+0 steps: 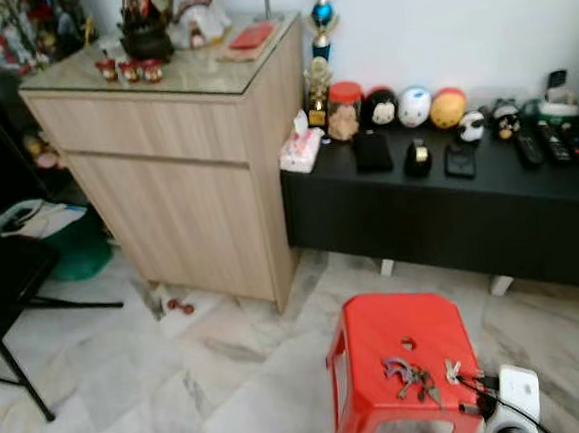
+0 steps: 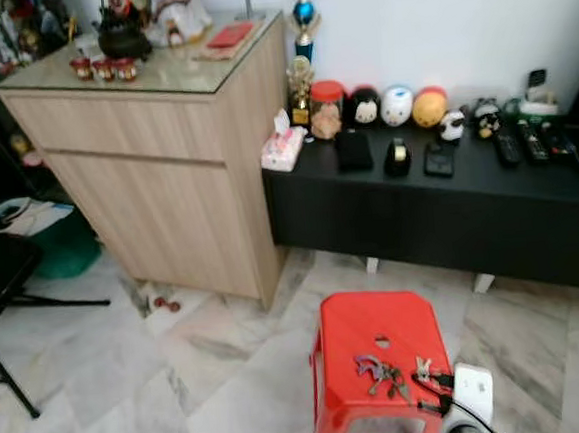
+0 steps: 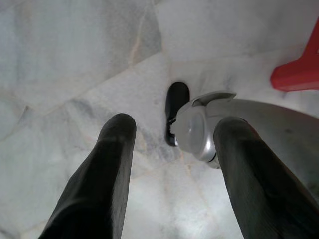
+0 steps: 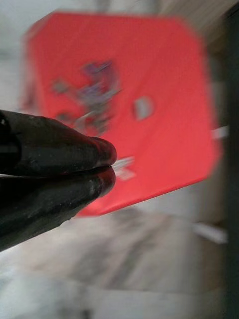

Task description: Hang keys on a hook

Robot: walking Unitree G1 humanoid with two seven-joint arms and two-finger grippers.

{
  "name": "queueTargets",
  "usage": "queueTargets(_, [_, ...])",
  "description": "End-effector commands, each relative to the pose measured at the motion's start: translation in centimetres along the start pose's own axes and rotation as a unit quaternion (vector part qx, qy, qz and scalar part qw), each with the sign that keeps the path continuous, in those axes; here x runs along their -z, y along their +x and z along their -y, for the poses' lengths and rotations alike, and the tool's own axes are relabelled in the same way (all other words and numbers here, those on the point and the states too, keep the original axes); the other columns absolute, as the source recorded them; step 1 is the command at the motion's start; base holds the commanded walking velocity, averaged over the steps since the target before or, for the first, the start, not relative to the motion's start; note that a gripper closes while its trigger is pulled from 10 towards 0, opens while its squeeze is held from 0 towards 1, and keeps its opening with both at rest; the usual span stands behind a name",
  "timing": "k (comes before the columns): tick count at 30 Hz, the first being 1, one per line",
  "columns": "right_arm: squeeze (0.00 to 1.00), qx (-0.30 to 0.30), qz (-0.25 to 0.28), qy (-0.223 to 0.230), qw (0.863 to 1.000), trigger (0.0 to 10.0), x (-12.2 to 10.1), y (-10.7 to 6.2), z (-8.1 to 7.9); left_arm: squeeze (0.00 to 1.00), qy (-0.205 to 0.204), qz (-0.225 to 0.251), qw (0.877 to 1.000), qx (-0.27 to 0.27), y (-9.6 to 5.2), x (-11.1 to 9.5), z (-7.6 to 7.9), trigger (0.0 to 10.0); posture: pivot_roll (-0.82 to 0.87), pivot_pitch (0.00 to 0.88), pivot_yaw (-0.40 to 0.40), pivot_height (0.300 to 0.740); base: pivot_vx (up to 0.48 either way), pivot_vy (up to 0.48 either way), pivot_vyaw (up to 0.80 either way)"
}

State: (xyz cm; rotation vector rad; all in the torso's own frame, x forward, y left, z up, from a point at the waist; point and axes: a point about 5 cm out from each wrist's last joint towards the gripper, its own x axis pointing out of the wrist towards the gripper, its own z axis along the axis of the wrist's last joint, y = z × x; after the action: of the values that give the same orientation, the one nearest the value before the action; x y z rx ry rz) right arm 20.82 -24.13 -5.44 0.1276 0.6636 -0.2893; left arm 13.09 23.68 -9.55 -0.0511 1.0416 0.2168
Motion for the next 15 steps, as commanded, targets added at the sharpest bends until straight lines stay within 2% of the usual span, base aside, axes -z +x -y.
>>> queueTargets(1, [0.00,-0.010,0.045,0.004,0.999,10.0,-1.9,0.5,-0.8,0.00,0.012,-0.001,1.000,-0.005,0.0,0.0,-0.5,10.0,-0.01,0.000,-0.025,0.740,0.000,0.000,0.00])
queueTargets(2, [0.00,-0.020,0.083,0.004,0.996,10.0,-3.7,0.8,-1.6,0.00,0.013,0.003,1.000,-0.005,0.0,-0.2,-0.5,10.0,-0.01,0.000,-0.022,0.740,0.000,0.000,0.00])
queueTargets(7, [0.00,-0.032,0.131,-0.014,0.991,10.0,-5.5,0.9,-3.1,0.00,0.009,0.011,1.000,-0.007,0.0,-0.5,-0.5,10.0,-0.02,0.000,-0.016,0.740,0.000,0.000,0.00])
queueTargets(8, [0.00,-0.035,0.167,-0.012,0.985,10.0,-6.7,0.9,-3.7,0.00,0.009,0.017,1.000,-0.007,0.1,-0.8,-0.4,10.0,-0.02,0.000,-0.015,0.740,0.000,0.000,0.00])
queueTargets(11, [0.00,-0.049,0.220,-0.015,0.974,10.0,-9.0,0.8,-4.8,0.00,-0.008,0.029,0.999,-0.013,0.1,-1.3,-0.4,10.0,-0.04,0.000,-0.008,0.740,0.000,0.000,0.00])
queueTargets(15, [0.00,-0.060,0.262,-0.005,0.963,10.0,-11.0,0.7,-5.3,0.00,-0.014,0.058,0.998,-0.038,0.1,-2.2,-0.5,10.0,-0.08,0.000,0.001,0.740,0.000,0.000,0.00])
